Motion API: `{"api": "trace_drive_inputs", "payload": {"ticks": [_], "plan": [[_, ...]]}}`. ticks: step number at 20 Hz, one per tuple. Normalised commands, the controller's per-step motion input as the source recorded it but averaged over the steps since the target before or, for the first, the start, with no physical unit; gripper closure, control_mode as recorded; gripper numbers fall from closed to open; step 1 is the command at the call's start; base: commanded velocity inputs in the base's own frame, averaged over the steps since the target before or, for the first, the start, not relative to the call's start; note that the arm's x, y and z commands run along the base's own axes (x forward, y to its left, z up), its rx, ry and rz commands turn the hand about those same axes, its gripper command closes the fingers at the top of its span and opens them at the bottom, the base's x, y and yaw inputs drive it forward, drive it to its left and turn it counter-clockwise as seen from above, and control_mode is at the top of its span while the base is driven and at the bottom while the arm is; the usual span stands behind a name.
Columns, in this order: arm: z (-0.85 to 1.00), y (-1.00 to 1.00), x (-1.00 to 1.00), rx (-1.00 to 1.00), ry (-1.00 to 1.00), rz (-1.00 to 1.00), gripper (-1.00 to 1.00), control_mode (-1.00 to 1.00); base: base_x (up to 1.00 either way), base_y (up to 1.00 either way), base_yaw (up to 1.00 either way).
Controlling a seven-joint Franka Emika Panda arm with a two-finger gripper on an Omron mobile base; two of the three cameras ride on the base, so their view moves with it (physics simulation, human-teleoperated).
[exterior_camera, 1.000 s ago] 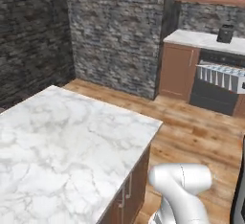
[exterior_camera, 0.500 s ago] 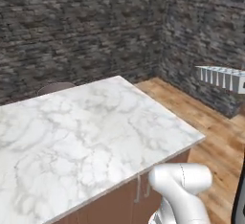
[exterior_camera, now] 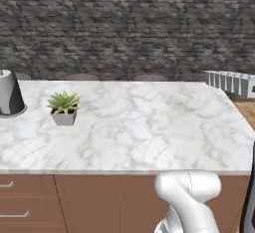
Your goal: Open the freezer door, pick up the ice cube tray from the freezer, and place it on the dining counter.
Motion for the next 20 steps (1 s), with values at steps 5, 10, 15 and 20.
{"api": "trace_drive_inputs", "payload": {"ticks": [5, 10, 15, 20], "plan": [[0.0, 0.0, 0.0, 0.0, 0.0, 0.0, 1.0, 1.0, 0.34, -0.23, 0.61], [0.0, 0.0, 0.0, 0.0, 0.0, 0.0, 1.0, 1.0, 0.26, -0.47, 0.34], [0.0, 0.0, 0.0, 0.0, 0.0, 0.0, 1.0, 1.0, 0.18, -0.3, 0.15], [-0.03, -0.29, 0.26, 0.01, 0.0, 0.02, 1.0, -1.0, 0.11, -0.12, 0.02]]}}
